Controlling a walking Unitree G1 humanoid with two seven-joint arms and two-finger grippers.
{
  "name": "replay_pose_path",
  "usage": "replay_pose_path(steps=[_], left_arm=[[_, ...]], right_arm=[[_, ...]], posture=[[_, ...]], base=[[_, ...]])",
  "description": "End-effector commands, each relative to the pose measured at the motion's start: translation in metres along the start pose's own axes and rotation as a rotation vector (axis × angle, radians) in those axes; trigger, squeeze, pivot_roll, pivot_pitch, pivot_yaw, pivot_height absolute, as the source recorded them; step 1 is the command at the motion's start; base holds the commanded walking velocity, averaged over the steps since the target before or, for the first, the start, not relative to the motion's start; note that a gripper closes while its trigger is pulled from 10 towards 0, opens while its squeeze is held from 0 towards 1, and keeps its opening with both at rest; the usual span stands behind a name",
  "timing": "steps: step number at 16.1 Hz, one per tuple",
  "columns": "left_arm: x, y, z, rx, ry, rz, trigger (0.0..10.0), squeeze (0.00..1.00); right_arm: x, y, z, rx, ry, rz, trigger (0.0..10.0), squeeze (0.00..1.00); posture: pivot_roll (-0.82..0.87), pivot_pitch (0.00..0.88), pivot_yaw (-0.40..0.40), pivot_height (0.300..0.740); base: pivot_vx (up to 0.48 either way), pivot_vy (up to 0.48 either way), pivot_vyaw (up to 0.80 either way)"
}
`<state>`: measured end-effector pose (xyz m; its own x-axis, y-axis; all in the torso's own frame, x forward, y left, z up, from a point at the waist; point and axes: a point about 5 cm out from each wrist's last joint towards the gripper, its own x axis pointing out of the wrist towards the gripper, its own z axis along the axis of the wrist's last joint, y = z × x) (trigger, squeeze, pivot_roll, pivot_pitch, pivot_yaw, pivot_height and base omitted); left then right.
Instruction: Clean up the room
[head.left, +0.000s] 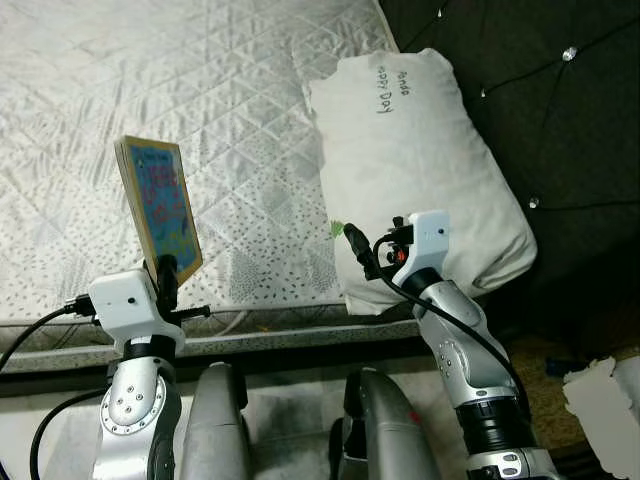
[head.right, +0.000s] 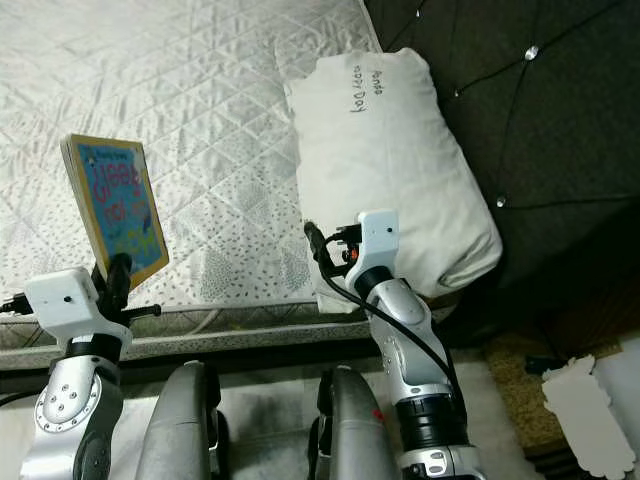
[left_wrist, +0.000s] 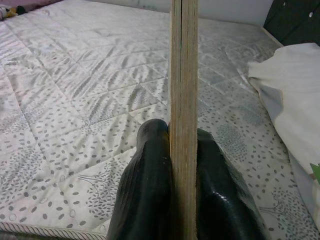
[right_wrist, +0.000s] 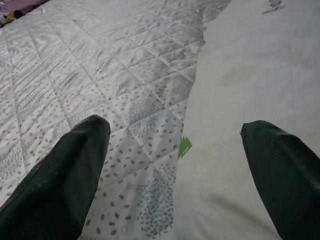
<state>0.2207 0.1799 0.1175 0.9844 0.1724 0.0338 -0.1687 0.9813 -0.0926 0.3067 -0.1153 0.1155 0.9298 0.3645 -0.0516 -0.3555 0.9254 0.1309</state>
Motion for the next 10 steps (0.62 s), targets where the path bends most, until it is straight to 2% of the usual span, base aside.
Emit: replay_pose_path(steps=[1, 2, 5, 10], left_arm=[[0.002, -0.001, 0.001, -0.008, -0.002, -0.013, 10.0, 0.0], [0.004, -0.001, 0.002, -0.01, -0.006, -0.011, 10.0, 0.0], [0.022, 0.005, 0.014, 0.048, -0.116, 0.054, 10.0, 0.0], [0.044, 0.008, 0.024, 0.031, -0.175, 0.074, 10.0, 0.0]], right_arm=[[-0.002, -0.002, -0.001, 0.008, -0.003, -0.005, 10.0, 0.0], [-0.002, -0.002, 0.0, 0.008, -0.004, -0.005, 10.0, 0.0], [-0.003, -0.005, 0.001, 0.004, -0.009, -0.022, 10.0, 0.0], [-0.005, -0.006, 0.001, 0.011, -0.008, -0.025, 10.0, 0.0]], posture=[[-0.03, 0.182, -0.052, 0.601], [-0.04, 0.187, -0.053, 0.596], [-0.06, 0.185, -0.046, 0.576], [-0.07, 0.19, -0.052, 0.576]], base=[[0.0, 0.0, 0.0], [0.0, 0.0, 0.0], [0.0, 0.0, 0.0], [0.0, 0.0, 0.0]])
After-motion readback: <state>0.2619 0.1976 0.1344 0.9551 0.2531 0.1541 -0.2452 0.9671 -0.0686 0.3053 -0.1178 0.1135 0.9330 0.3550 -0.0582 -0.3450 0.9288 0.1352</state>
